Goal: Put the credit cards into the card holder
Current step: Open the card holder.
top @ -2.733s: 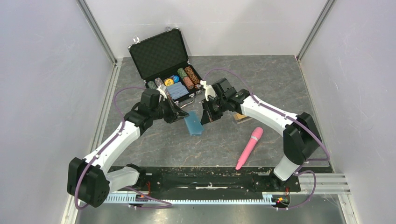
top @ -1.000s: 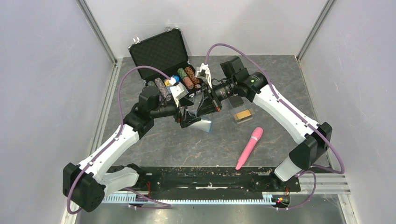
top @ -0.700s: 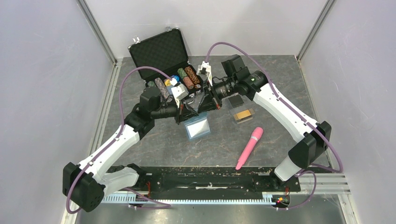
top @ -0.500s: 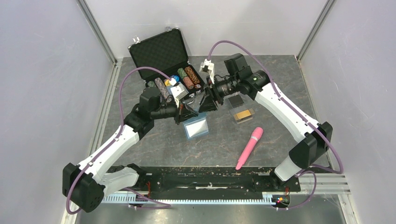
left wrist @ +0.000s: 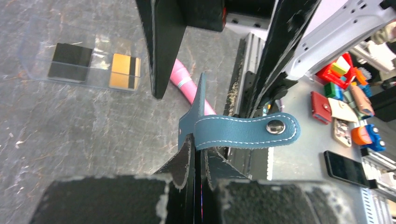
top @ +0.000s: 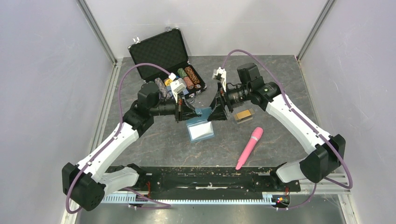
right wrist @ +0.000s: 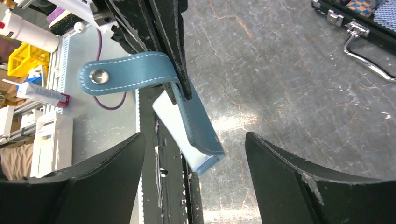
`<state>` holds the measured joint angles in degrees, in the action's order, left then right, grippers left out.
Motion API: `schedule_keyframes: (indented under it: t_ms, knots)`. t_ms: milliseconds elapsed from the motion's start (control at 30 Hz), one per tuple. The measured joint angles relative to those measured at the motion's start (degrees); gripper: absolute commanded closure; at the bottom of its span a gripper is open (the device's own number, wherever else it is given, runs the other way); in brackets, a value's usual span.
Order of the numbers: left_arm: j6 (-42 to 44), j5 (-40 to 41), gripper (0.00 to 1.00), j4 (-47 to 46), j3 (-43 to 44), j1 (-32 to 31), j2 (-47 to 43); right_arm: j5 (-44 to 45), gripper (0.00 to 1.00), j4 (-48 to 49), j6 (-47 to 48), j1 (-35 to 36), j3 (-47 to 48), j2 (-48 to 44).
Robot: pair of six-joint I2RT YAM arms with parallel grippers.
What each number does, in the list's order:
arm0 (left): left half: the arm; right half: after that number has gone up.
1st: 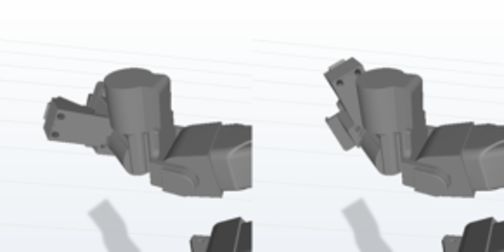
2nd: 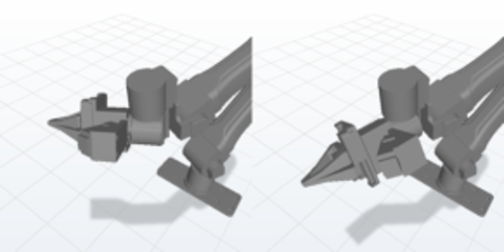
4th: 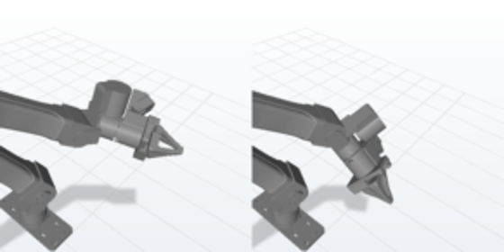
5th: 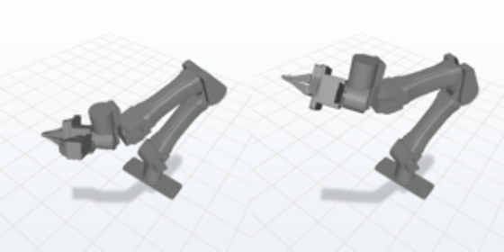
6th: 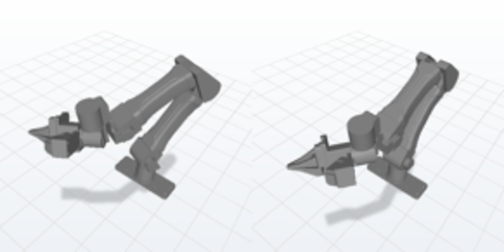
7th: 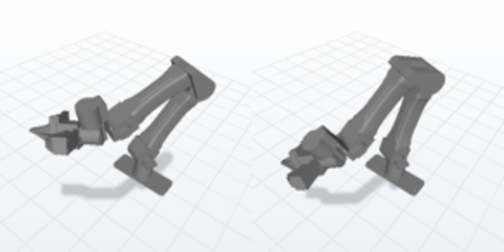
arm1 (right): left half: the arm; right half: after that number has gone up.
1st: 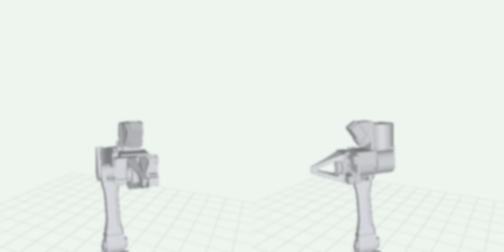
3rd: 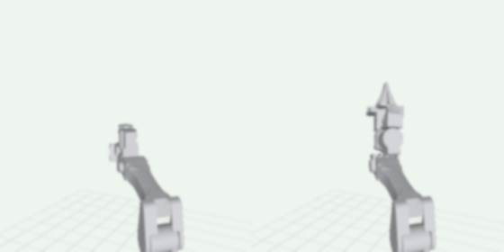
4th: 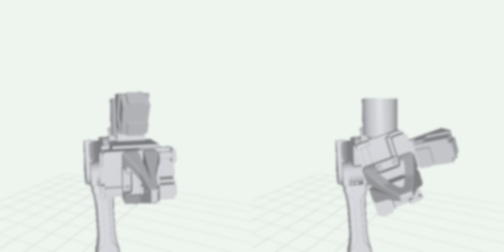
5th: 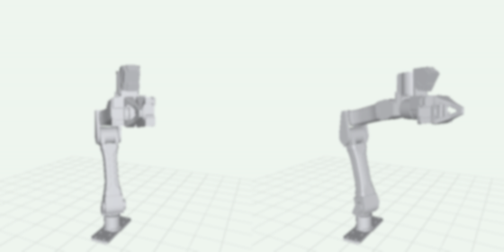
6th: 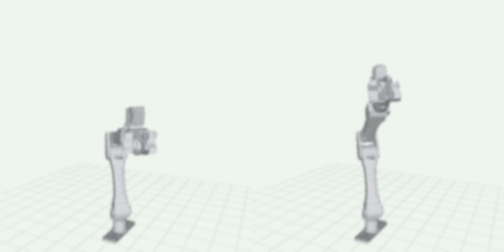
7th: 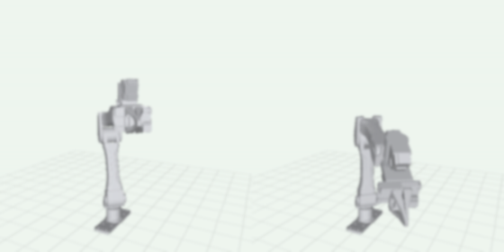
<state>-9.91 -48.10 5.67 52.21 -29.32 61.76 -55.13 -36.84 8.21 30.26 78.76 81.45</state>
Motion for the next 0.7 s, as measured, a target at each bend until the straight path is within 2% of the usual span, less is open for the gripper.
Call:
schedule_keyframes:
  t_ms: [133, 233, 300, 333, 433, 467, 533, 600, 700]
  knots:
    - [-3.37, -2.14, 0.98, -1.51, 1.11, -0.02, 1.55, -2.6, 0.39, 3.41, -1.16, 0.0, -2.89, 0.0]
    - [-5.07, -2.91, 0.98, -1.62, 1.25, 0.0, 1.86, -4.52, 0.6, 7.5, -3.61, 0.0, -4.57, 0.0]
    - [-5.29, -3.06, 0.95, -1.84, 1.25, 0.0, 1.86, -5.57, 0.83, 10.88, -6.16, 0.15, -5.6, 0.0]
    - [-5.29, -3.04, 0.93, -1.99, 1.25, 0.0, 1.86, -5.9, 1.0, 12.04, -6.75, 0.28, -5.84, 0.0]
    - [-5.27, -2.29, 0.77, -2.29, 1.25, 0.13, 1.68, -7.19, 1.0, 14.99, -9.66, 0.35, -6.34, 0.02]
    - [-5.25, -1.64, 0.67, -2.36, 1.25, 0.26, 1.44, -7.19, 1.0, 15.76, -10.25, 0.37, -6.38, 0.02]
    - [-5.29, 0.13, 0.28, -2.56, 1.25, 0.31, 0.68, -6.91, 1.0, 17.05, -11.32, 0.37, -6.43, 0.11]
    - [-5.22, 2.78, 0.01, -2.86, 1.18, 0.31, -0.59, -6.25, 1.0, 17.84, -11.91, 0.37, -6.47, 0.11]
    - [-6.1, 8.94, 0.0, -2.78, 1.03, 0.31, -2.71, -4.83, 1.0, 18.6, -12.92, 0.39, -6.47, 0.17]
